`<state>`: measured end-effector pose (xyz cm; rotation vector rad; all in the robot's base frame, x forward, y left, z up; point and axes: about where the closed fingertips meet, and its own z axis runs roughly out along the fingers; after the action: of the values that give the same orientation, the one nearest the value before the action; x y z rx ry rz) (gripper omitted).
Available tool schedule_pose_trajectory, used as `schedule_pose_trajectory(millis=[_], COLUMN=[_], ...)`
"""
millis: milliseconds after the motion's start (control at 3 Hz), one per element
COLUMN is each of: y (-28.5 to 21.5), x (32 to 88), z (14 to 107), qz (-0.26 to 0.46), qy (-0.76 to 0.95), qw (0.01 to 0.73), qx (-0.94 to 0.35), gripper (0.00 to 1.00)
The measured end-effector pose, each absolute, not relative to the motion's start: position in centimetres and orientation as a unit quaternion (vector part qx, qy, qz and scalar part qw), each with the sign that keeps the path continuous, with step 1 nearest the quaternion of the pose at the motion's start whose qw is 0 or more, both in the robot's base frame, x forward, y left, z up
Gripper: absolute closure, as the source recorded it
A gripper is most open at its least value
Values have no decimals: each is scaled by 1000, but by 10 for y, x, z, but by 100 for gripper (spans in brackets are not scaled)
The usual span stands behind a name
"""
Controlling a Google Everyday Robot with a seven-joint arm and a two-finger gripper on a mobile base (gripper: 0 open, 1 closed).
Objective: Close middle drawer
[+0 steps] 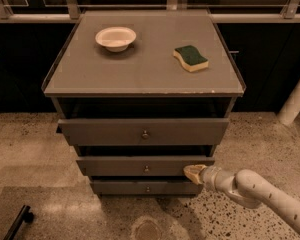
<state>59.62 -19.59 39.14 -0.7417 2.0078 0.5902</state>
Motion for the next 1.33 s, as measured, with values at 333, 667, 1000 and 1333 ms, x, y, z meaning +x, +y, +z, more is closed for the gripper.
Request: schedule_pose_trajectory(millis=[333, 667, 1000, 1333], y=[-197, -199, -201, -212], x=[609, 617, 617, 571], z=[392, 387, 385, 370], qz=[220, 211, 211, 244], qy=[816, 823, 824, 832], qw=[442, 438, 437, 401], qx=[-301, -296, -294, -295], gripper=[100, 100, 100, 100])
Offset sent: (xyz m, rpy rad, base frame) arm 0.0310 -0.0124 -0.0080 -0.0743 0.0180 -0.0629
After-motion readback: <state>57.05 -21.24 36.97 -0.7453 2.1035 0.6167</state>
